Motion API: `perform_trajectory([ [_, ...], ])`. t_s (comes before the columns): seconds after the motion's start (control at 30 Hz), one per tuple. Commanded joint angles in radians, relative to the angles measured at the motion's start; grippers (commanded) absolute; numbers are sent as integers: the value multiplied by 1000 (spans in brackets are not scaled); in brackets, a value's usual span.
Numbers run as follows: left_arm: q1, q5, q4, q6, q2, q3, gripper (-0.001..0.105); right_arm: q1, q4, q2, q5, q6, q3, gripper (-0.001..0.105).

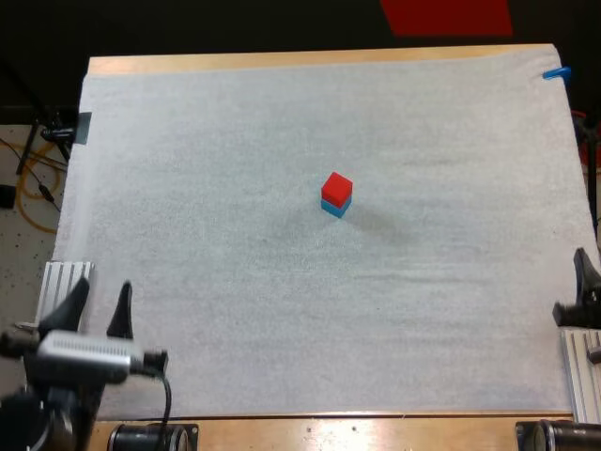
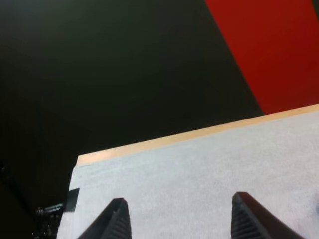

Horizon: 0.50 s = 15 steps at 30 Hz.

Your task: Stack red cube on blue cube

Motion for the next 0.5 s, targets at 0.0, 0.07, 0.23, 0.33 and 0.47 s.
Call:
perform_trajectory([
  [0.0, -3, -10, 28, -10, -44, 9, 45, 1, 10, -55, -3, 4, 21, 59],
  [0.07, -3, -10, 49, -10, -88, 19, 45, 1, 24, -100, -9, 4, 38, 59],
  [0.23, -3, -10, 105, -10, -223, 51, 45, 1, 67, -219, -9, 4, 72, 59],
  [0.33, -3, -10, 156, -10, -316, 66, 45, 1, 105, -290, -33, 10, 92, 59],
  [0.47, 6, -19, 285, -10, -326, 51, 45, 1, 144, -395, -62, 10, 119, 59],
])
